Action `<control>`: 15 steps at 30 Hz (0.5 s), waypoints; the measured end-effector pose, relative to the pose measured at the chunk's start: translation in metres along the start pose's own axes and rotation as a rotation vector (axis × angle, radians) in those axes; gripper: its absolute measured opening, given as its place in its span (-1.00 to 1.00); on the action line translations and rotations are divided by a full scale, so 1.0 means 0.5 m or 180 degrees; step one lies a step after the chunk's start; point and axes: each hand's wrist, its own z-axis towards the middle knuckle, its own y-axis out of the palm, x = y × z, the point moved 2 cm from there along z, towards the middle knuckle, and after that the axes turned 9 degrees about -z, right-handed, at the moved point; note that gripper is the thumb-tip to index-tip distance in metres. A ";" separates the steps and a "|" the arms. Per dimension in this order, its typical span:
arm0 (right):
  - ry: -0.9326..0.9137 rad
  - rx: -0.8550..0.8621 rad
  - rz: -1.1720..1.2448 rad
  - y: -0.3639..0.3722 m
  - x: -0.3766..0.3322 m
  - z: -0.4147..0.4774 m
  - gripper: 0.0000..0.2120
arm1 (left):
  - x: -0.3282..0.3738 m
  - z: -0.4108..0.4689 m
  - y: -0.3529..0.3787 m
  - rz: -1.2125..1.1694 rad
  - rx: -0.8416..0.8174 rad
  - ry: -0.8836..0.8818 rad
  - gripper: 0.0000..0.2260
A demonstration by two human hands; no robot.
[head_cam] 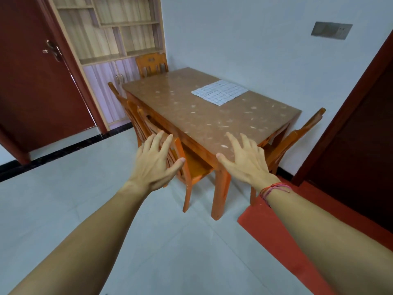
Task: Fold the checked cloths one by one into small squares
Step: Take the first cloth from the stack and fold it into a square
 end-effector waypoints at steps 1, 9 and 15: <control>0.0012 -0.0028 0.0008 0.009 0.002 0.027 -0.32 | -0.008 0.025 0.015 -0.0001 -0.0020 -0.0012 -0.29; 0.0137 -0.0278 0.0114 0.101 0.006 0.221 -0.33 | -0.086 0.221 0.106 0.0017 -0.0199 -0.0113 -0.26; 0.0232 -0.0249 -0.0010 0.137 -0.007 0.391 -0.35 | -0.167 0.395 0.165 -0.0078 -0.0186 0.0091 -0.28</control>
